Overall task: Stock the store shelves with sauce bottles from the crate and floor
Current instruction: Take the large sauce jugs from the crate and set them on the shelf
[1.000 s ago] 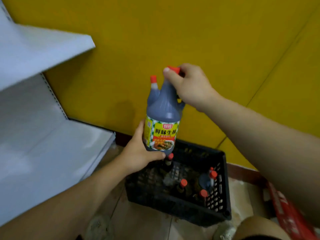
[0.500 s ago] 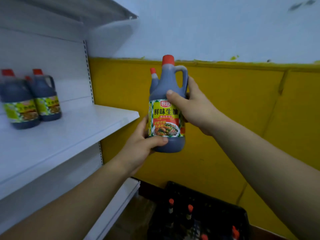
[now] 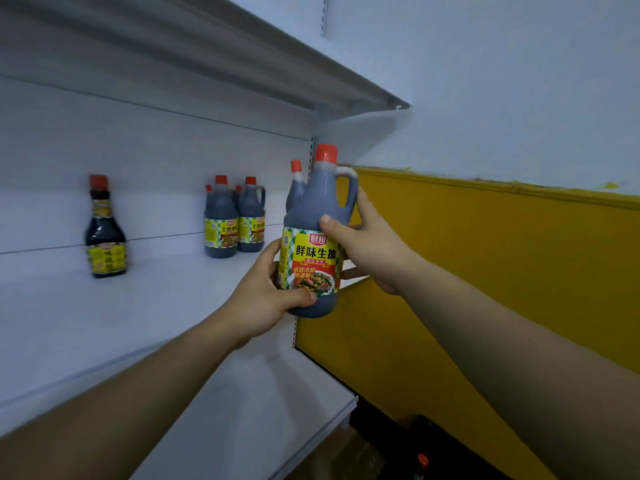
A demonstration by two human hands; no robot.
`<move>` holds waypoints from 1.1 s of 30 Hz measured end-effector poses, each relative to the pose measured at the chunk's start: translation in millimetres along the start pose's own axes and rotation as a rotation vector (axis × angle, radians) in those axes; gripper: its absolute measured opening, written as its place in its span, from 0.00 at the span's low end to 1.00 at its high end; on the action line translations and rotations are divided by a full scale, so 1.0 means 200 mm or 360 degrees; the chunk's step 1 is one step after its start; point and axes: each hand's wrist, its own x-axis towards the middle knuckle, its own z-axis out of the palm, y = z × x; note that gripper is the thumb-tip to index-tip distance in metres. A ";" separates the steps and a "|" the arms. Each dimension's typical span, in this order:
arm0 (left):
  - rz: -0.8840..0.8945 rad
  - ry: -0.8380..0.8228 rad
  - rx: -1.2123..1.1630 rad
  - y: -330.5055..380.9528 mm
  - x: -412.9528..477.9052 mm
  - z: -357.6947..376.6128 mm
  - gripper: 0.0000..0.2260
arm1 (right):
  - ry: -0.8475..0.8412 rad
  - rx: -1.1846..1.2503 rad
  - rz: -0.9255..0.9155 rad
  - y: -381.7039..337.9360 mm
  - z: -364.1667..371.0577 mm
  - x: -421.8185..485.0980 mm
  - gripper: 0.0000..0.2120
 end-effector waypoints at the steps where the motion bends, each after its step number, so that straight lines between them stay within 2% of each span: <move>1: -0.0005 0.0036 0.0040 -0.01 -0.01 -0.04 0.32 | -0.0009 0.0042 -0.0011 0.00 0.05 0.01 0.35; 4: -0.0035 0.0120 0.0167 -0.04 -0.02 -0.13 0.36 | -0.0063 0.0143 -0.0043 0.04 0.17 0.06 0.38; 8: -0.0099 0.0236 0.0282 -0.12 0.01 -0.18 0.41 | -0.0119 0.0021 -0.0103 0.12 0.28 0.16 0.48; 18: -0.0253 0.0425 0.0437 -0.40 0.33 -0.22 0.43 | -0.0286 0.0010 -0.0152 0.38 0.37 0.58 0.52; 27: -0.0327 0.0393 0.0513 -0.65 0.73 -0.31 0.41 | -0.0285 0.0159 -0.0163 0.67 0.37 0.96 0.49; 33: -0.0477 0.0359 0.0705 -0.78 0.98 -0.45 0.44 | -0.0297 0.0185 -0.0117 0.81 0.41 1.26 0.35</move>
